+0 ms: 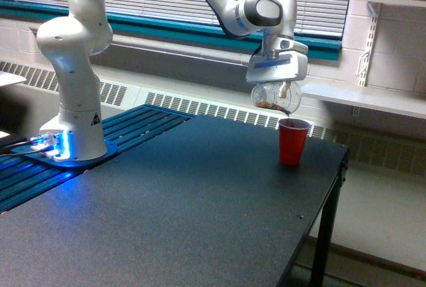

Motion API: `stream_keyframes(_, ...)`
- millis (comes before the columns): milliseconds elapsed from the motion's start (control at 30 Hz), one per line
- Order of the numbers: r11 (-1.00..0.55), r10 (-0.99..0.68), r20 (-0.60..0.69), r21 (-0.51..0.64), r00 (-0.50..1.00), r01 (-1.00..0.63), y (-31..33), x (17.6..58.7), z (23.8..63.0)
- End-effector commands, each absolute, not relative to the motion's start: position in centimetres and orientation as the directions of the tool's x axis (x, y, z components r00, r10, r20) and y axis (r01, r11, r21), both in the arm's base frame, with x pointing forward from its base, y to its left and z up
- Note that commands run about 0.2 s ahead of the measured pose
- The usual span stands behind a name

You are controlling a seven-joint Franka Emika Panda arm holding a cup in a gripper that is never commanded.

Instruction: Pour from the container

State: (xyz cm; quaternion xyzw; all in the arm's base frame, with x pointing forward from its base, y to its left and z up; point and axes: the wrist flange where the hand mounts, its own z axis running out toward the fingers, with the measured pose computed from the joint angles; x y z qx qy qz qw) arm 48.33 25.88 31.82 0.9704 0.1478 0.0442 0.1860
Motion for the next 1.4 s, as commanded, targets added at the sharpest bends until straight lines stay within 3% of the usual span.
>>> stream_keyframes(33,-0.874,0.332,0.007,0.379,0.943,0.305,26.5,48.1,32.0)
stream_keyframes(1400,-0.871,0.308,-0.037,0.392,0.951,0.297,27.1,48.2,33.5)
